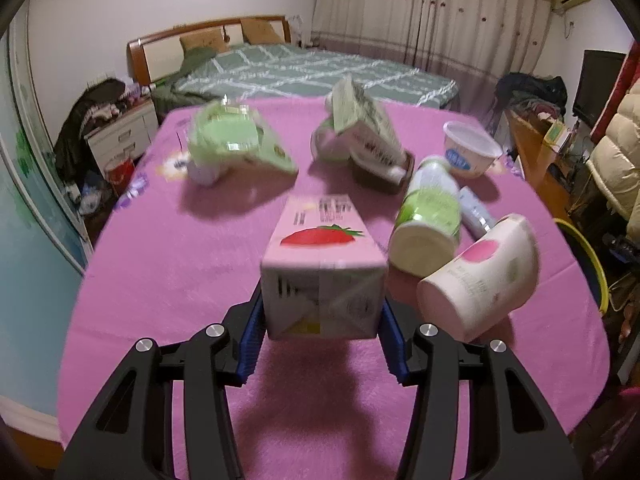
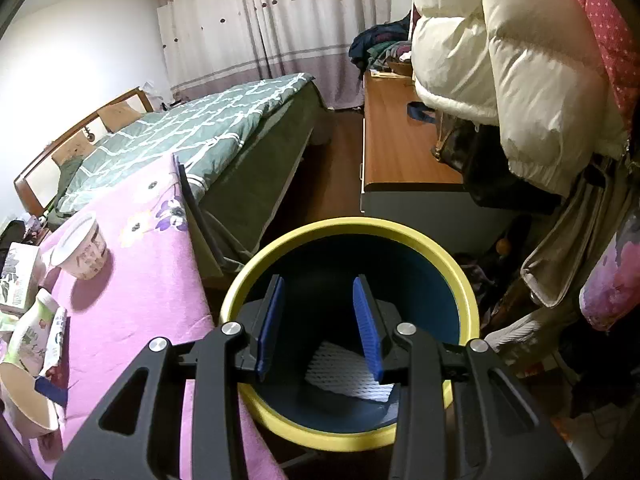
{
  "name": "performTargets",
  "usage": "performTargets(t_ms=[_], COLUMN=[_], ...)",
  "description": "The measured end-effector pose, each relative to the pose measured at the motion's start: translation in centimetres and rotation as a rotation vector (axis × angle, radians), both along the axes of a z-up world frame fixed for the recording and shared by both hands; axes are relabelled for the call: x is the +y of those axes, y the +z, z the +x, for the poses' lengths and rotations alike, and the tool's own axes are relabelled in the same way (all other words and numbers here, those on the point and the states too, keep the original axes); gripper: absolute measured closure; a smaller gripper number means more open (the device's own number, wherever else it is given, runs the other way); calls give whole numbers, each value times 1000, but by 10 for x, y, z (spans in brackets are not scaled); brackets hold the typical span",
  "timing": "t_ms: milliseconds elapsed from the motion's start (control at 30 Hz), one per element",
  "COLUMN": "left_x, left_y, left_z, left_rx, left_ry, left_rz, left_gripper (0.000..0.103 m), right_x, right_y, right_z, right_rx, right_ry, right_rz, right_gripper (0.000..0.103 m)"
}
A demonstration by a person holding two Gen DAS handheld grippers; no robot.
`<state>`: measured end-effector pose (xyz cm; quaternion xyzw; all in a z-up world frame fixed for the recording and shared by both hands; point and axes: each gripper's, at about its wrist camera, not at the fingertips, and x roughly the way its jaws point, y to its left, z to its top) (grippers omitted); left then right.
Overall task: Collect trash
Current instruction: 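Grasp the pink strawberry milk carton with the left gripper, then carry the milk carton to the yellow bin and open the left gripper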
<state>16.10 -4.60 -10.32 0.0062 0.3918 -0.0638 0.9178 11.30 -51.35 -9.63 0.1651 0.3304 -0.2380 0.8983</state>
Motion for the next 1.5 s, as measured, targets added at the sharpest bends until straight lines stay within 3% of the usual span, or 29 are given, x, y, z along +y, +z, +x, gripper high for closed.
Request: performTargets(t_ms=[233, 567, 833, 1167, 1500], left_x=[-4, -13, -44, -155, -315], left_y=[35, 63, 97, 113, 68], left_z=[-22, -45, -56, -36, -7], left_rx=[-82, -128, -189, -181, -61], left_ry=[-18, -48, -136, -390, -631], left_rz=[5, 3, 10, -44, -44], left_gripper=[53, 53, 53, 53, 53], right_x=[3, 2, 0, -15, -46], right_y=[10, 20, 27, 21, 11], right_z=[-9, -21, -33, -54, -86], right_rx=[-31, -64, -79, -66, -70], right_ry=[12, 17, 21, 2, -63], right_rz=[3, 10, 1, 12, 32], right_gripper=[69, 69, 69, 69, 69])
